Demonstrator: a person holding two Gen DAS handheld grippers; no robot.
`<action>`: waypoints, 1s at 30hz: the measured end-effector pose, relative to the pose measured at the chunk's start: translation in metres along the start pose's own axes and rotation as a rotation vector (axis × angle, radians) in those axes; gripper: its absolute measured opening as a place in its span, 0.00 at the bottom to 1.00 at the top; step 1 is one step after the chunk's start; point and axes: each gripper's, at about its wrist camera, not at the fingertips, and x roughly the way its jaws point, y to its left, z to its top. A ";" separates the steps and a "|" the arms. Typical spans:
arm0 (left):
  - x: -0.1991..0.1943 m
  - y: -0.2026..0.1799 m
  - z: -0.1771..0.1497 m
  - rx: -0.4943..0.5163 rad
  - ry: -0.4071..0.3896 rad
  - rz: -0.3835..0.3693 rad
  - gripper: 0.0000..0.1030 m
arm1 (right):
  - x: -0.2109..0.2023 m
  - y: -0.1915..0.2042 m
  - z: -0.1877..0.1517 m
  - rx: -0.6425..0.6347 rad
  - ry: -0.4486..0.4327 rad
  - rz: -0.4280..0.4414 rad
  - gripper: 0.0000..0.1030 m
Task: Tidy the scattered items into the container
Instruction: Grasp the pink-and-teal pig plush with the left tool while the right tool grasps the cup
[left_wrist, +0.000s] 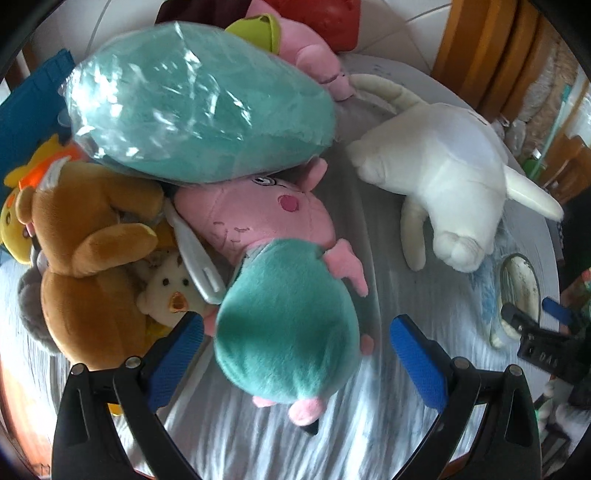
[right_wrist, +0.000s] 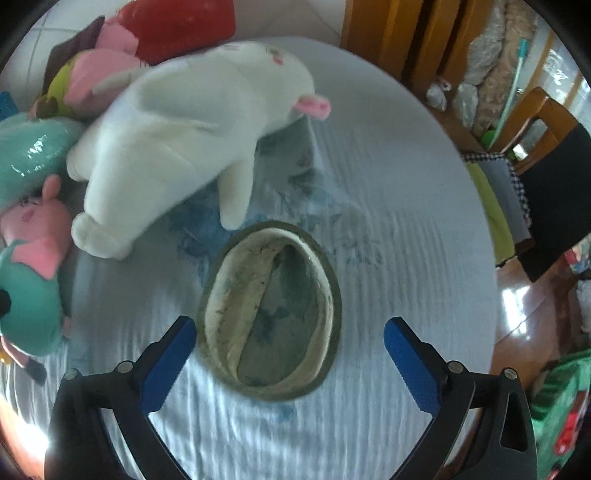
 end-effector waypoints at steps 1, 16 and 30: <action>0.003 -0.001 0.002 -0.008 0.007 0.006 1.00 | 0.003 -0.001 0.001 -0.002 0.006 0.016 1.00; 0.045 0.003 0.009 -0.011 0.089 0.120 1.00 | 0.032 0.009 0.011 -0.050 0.066 0.043 1.00; 0.056 0.002 -0.008 0.039 0.095 0.131 0.85 | 0.043 0.010 0.010 -0.033 0.086 0.064 1.00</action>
